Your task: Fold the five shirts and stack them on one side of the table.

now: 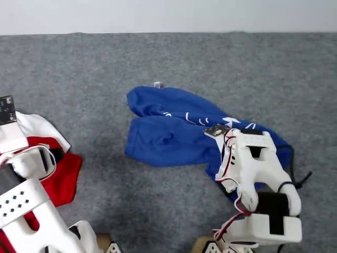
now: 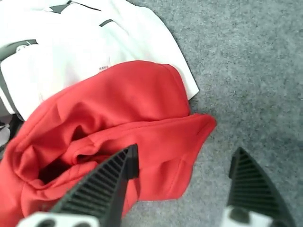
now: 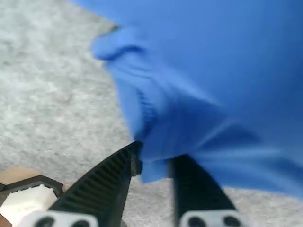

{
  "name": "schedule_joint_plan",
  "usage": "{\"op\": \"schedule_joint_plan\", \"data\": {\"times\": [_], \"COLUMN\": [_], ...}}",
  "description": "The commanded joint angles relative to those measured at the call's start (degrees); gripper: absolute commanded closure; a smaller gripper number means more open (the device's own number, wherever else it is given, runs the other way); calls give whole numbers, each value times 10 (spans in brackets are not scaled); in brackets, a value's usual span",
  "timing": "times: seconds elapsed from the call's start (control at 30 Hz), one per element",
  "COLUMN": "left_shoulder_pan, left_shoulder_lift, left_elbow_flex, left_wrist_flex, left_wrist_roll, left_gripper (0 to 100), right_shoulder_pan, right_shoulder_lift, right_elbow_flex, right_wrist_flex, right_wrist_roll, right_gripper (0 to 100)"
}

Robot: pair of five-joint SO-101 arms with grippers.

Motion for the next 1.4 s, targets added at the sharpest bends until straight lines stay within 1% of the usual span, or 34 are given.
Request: {"op": "schedule_joint_plan", "data": {"times": [0.0, 0.17, 0.33, 0.4, 0.5, 0.63, 0.73, 0.83, 0.97, 1.13, 1.23, 1.3, 1.37], "left_shoulder_pan": [-1, -1, 1, 18, 55, 115, 170, 239, 327, 390, 418, 434, 439], "left_shoulder_lift": [-7, -9, -11, -11, -11, -6, -5, 2, 98, 264, 345, 389, 421], "left_elbow_flex": [-4, -7, -7, -7, -7, -7, -3, -3, -19, -108, -160, -188, -221], "left_wrist_flex": [-10, -8, -10, -8, -7, -11, -23, -34, -44, -40, -40, -40, -42], "left_wrist_roll": [-9, -9, -8, -8, -4, -4, -4, -4, -7, -7, -14, -35, -37], "left_gripper": [694, 694, 694, 694, 694, 694, 695, 709, 768, 773, 765, 731, 704], "right_shoulder_pan": [-3, -3, -2, -2, -2, 10, 40, 76, 109, 111, 114, 122, 140], "right_shoulder_lift": [15, -25, -127, -176, -245, -311, -334, -336, -339, -340, -341, -341, -342], "right_elbow_flex": [0, -1, -31, -47, -83, -133, -156, -161, -159, -161, -161, -163, -182], "right_wrist_flex": [-5, 4, 73, 100, 138, 167, 174, 176, 177, 192, 193, 193, 192], "right_wrist_roll": [-2, 8, 53, 77, 99, 101, 110, 127, 129, 129, 127, 127, 127], "right_gripper": [988, 988, 988, 988, 988, 988, 988, 988, 988, 988, 988, 988, 988]}}
